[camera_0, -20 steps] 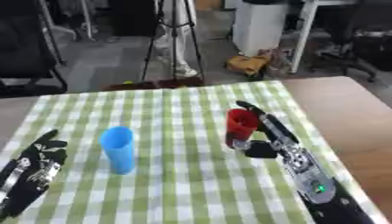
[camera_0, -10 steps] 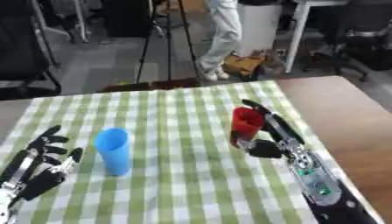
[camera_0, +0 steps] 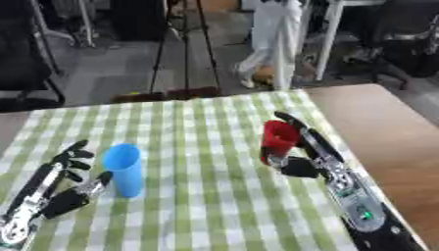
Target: Pour the contents of one cup into another cup.
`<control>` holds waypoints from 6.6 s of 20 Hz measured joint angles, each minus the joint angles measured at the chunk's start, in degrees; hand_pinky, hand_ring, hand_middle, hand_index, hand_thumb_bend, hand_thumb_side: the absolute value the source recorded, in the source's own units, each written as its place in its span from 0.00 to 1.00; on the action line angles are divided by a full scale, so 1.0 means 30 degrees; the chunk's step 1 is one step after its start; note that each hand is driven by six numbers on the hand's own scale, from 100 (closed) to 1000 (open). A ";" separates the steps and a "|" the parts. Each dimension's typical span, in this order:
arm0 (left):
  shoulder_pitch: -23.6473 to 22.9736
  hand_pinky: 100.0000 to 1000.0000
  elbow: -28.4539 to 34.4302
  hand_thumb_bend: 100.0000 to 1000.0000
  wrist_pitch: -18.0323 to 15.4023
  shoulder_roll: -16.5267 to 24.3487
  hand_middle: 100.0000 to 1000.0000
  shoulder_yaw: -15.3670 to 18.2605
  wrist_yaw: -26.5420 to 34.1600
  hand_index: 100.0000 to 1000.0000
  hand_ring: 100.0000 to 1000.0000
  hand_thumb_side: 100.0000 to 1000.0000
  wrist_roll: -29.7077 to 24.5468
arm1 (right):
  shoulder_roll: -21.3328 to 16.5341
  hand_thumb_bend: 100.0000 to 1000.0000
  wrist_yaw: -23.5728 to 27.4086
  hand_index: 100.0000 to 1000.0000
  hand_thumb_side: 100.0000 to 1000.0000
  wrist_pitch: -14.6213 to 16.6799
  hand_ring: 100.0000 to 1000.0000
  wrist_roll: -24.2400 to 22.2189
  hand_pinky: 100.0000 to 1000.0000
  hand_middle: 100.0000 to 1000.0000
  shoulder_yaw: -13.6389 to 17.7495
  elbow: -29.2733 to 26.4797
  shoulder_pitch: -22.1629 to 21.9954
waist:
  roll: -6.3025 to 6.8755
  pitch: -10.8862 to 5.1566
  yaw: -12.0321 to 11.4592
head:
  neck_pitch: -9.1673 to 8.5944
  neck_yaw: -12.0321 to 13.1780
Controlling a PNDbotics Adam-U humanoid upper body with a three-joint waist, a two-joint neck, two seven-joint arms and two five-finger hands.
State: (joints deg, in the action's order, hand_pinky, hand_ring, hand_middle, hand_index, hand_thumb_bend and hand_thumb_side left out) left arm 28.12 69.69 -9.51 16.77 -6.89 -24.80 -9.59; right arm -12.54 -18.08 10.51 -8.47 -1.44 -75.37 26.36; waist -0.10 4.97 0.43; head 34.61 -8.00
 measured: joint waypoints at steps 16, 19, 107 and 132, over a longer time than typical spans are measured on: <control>0.1280 0.59 -0.3396 0.49 -0.0490 -0.0981 0.74 0.0133 -0.2231 0.97 0.70 0.53 0.2611 | 0.0006 0.00 0.0019 0.99 0.08 -0.0078 0.43 0.0072 0.47 0.33 0.0002 -0.0005 0.0000 | -0.0132 0.0176 0.0290 | -0.0001 0.0131; 0.1478 0.58 -0.3613 0.49 -0.0640 -0.1158 0.74 0.0136 -0.2273 0.97 0.69 0.53 0.2807 | 0.0013 0.00 0.0021 0.99 0.08 -0.0079 0.43 0.0073 0.47 0.33 0.0001 -0.0005 0.0003 | -0.0132 0.0228 0.0355 | -0.0001 0.0141; -0.1499 0.23 0.6104 0.00 -0.2080 0.3073 0.45 -0.3458 1.0498 0.73 0.40 0.45 -0.2728 | -0.3426 0.00 0.0758 0.98 0.10 0.1238 0.42 0.1093 0.46 0.33 -0.0212 0.0756 0.2686 | -0.0476 -0.0249 0.0118 | -0.0504 0.0051; -0.0769 0.23 0.2350 0.00 -0.4677 0.1091 0.42 -0.4004 0.8594 0.68 0.39 0.43 -0.2359 | -0.3613 0.00 0.0686 0.98 0.10 0.3000 0.41 -0.0146 0.46 0.33 -0.2596 0.1149 0.6533 | -0.1189 -0.0289 -0.0040 | -0.0502 -0.0139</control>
State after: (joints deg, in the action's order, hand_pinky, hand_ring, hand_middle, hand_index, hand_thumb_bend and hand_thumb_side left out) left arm 25.81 76.74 -23.54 20.04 -18.90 0.98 -16.66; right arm -23.38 -16.02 19.51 -8.90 -9.23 -71.92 45.96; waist -3.67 4.10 0.31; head 33.10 -8.42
